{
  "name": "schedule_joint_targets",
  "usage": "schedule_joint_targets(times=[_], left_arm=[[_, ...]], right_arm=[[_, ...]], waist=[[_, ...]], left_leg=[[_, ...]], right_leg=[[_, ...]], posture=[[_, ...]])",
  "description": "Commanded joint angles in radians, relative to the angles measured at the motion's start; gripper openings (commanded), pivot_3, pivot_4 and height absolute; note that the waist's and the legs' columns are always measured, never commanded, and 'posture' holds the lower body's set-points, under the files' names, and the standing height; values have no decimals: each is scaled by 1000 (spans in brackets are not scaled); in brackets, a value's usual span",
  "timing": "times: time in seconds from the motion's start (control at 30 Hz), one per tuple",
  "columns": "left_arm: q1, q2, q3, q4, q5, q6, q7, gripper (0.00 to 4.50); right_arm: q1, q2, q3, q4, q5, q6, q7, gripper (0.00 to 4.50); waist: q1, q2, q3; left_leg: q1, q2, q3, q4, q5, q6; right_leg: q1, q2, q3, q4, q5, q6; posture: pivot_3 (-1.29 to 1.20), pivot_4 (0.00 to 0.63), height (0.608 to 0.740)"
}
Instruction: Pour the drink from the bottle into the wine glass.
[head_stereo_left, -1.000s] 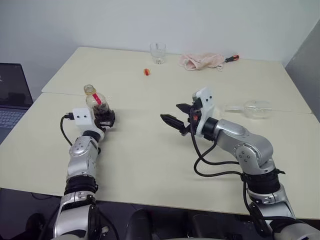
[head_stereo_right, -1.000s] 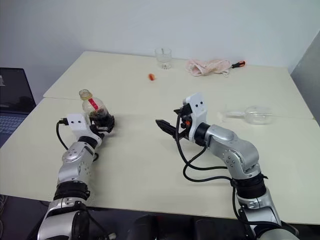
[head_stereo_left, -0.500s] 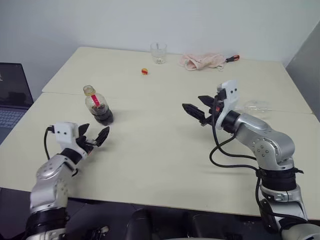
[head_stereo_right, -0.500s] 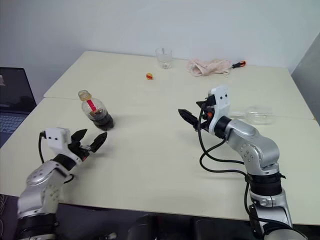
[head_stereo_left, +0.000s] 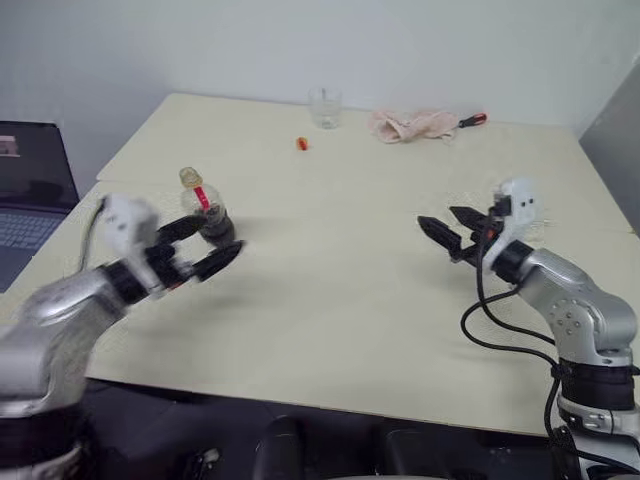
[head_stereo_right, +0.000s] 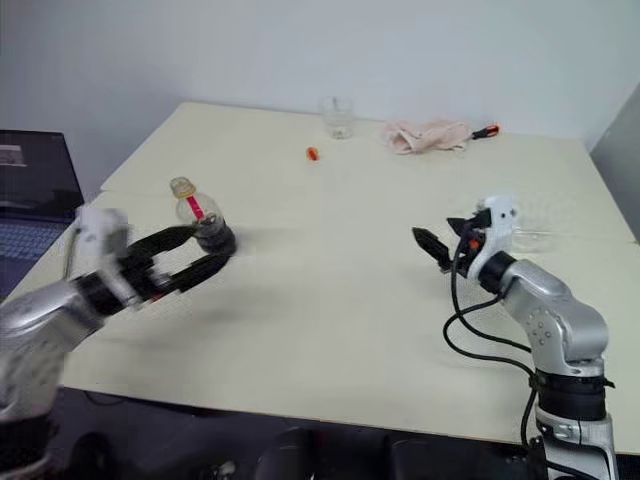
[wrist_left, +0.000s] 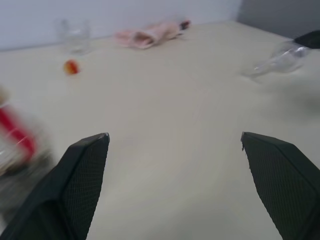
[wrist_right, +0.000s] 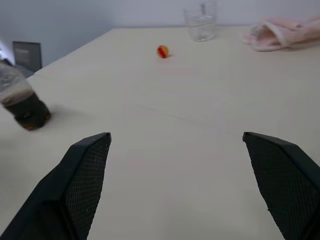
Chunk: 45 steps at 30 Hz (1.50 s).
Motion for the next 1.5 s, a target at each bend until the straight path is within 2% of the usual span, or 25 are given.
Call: schedule_joint_targets(times=[0.03,0.07,0.1,0.13,0.2,0.33,0.57,0.7,0.8,1.03,1.2,1.33,1.5], left_arm=[[-43,-32,-81,31,43,-20,-22,4483],[-52,-42,-96,41,51,-25,-26,4483],[-71,-59,-115,66,65,-40,-32,4483],[-100,-83,-138,106,86,-66,-37,4483],[-147,-117,-174,169,120,-104,-51,4483],[-210,-161,-224,250,168,-153,-93,4483],[-288,-229,-271,354,213,-205,-153,4483],[-321,-258,-292,416,238,-236,-192,4483],[-340,-274,-302,449,260,-259,-201,4483],[-364,-325,-310,523,309,-328,-203,4483],[-381,-341,-307,542,323,-344,-202,4483],[-367,-338,-299,529,327,-345,-201,4483],[-348,-330,-288,506,330,-343,-185,4483]], right_arm=[[31,12,-62,-89,26,-4,-53,4500],[45,12,-68,-106,26,-7,-61,4500],[65,11,-73,-125,23,-6,-73,4500],[89,12,-81,-146,20,-5,-87,4500],[122,16,-92,-178,17,0,-112,4500],[144,21,-103,-207,11,-3,-145,4500],[154,31,-101,-242,7,-3,-193,4500],[122,41,-120,-207,-6,19,-264,4500],[70,71,-161,-170,40,74,-333,4500],[-134,208,-314,-6,191,215,-554,4500],[-261,341,-449,189,332,163,-686,4500],[-345,372,-538,346,406,87,-744,4500],[-398,342,-565,546,418,8,-718,4500]], waist=[[-10,-3,-1],[-17,-5,0],[-30,-5,0],[-41,-5,0],[-48,-5,0],[-54,-5,0],[-53,-6,0],[-53,-6,0],[-53,-6,0],[-52,-5,0],[-49,-5,0],[-49,-5,0],[-49,-5,0]], left_leg=[[2,7,21,-3,0,-1],[6,12,40,-8,0,-1],[7,3,45,-13,-1,0],[6,-2,37,-14,0,0],[7,-9,17,-13,-1,-1],[6,-9,13,-13,-1,-1],[7,-9,0,-11,-1,-1],[7,-10,-4,-11,0,-1],[7,-10,-4,-11,0,-1],[7,-10,-5,-11,0,-1],[6,-10,-5,-11,0,-1],[5,-10,-5,-11,0,-1],[4,-10,-5,-11,0,-1]], right_leg=[[-8,3,15,0,5,-2],[-16,10,36,1,10,-3],[-18,11,47,-2,14,1],[-18,11,49,-1,14,3],[-14,14,49,-1,14,6],[-12,18,46,-1,10,12],[-2,17,33,-4,10,13],[0,17,32,-3,10,13],[0,18,32,-3,10,13],[0,18,32,-2,10,13],[-1,18,32,-2,10,12],[-1,18,32,-2,12,8],[-1,17,32,-3,12,9]], posture=[[0,150,740],[0,150,740],[0,150,740],[0,150,740],[0,150,740],[0,150,740],[0,150,740],[0,150,740],[0,150,740],[0,150,740],[0,150,740],[0,150,740],[0,150,740]])
